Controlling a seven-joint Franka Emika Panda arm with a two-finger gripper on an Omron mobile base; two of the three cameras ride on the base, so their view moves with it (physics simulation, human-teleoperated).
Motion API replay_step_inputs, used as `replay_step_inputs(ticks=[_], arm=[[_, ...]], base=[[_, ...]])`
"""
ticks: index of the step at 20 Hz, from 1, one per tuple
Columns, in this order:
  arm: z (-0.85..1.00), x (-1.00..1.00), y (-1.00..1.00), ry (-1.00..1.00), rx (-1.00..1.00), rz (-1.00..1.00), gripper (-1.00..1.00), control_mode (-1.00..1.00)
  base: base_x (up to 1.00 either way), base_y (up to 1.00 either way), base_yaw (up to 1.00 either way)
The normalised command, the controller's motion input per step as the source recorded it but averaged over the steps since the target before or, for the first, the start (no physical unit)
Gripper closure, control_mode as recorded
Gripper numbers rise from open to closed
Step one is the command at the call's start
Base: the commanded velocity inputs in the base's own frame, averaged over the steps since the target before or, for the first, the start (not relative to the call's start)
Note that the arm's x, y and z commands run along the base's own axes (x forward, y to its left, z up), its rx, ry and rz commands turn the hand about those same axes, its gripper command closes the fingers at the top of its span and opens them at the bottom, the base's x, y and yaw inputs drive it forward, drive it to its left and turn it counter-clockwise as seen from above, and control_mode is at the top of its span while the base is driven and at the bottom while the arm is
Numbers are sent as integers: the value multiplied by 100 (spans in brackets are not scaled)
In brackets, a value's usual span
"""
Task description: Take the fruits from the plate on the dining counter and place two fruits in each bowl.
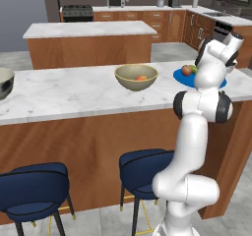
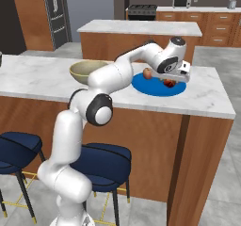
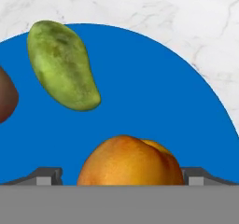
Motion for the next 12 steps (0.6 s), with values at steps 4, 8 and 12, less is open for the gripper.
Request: replay_step_inputs(ticks=[4, 8, 12], arm=[[-3, -4, 0, 0, 0, -2, 100, -100], [18, -46, -3, 0, 0, -1, 100, -100], [43, -64, -2, 1, 0, 0, 100, -100]], base=[[0, 0, 0], [0, 0, 0], [0, 0, 0]])
